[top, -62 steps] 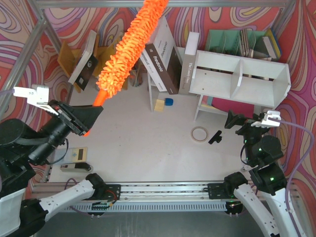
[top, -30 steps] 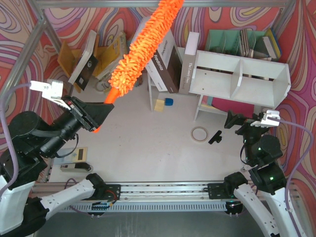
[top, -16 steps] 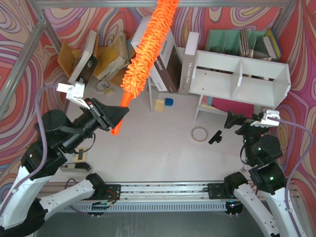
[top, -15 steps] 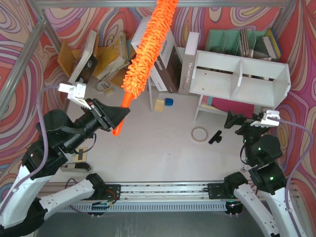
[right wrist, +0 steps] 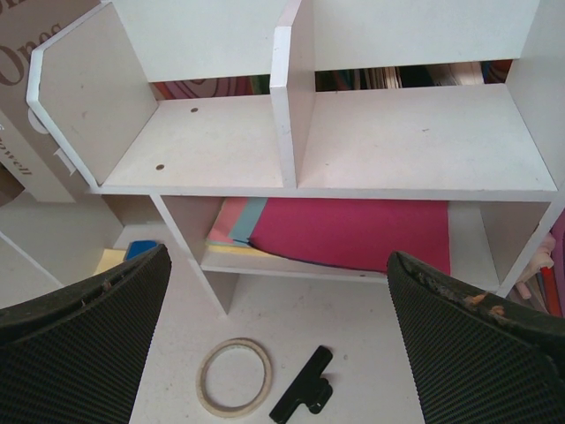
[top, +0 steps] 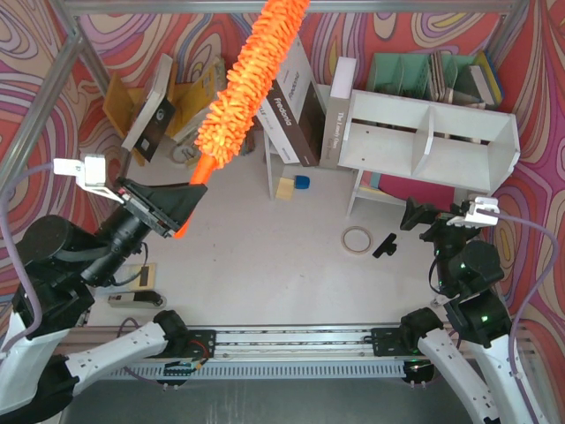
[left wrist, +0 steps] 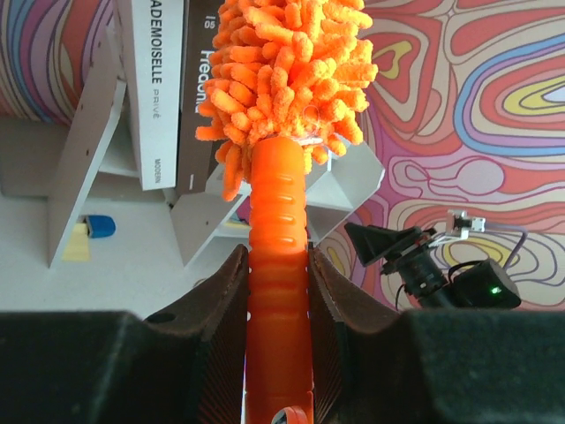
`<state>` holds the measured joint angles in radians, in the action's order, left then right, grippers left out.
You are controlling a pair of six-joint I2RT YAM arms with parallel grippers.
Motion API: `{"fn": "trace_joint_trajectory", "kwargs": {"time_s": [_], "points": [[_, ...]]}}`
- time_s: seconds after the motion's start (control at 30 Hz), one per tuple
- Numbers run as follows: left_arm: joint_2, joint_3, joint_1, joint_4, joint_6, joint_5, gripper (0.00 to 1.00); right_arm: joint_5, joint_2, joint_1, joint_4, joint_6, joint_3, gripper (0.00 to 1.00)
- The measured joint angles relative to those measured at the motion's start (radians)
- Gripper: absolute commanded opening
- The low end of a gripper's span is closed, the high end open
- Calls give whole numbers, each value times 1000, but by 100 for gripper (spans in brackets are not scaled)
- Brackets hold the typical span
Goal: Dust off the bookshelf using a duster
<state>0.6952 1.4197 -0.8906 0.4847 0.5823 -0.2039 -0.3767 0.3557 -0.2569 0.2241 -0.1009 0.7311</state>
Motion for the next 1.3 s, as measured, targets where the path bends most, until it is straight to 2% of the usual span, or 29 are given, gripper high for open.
{"fn": "trace_joint_trajectory", "kwargs": {"time_s": [0.4, 0.57, 0.73, 1.0, 1.3], "points": [[40, -91, -1, -33, 55, 1, 0, 0, 0, 0, 0, 0, -4, 99], [50, -128, -35, -32, 89, -11, 0, 0, 0, 0, 0, 0, -5, 99], [68, -140, -125, -35, 92, -86, 0, 0, 0, 0, 0, 0, -5, 99], [144, -154, -340, -77, 52, -310, 0, 0, 0, 0, 0, 0, -5, 99], [166, -121, -361, -90, -4, -414, 0, 0, -2, 0, -2, 1, -6, 99]]}}
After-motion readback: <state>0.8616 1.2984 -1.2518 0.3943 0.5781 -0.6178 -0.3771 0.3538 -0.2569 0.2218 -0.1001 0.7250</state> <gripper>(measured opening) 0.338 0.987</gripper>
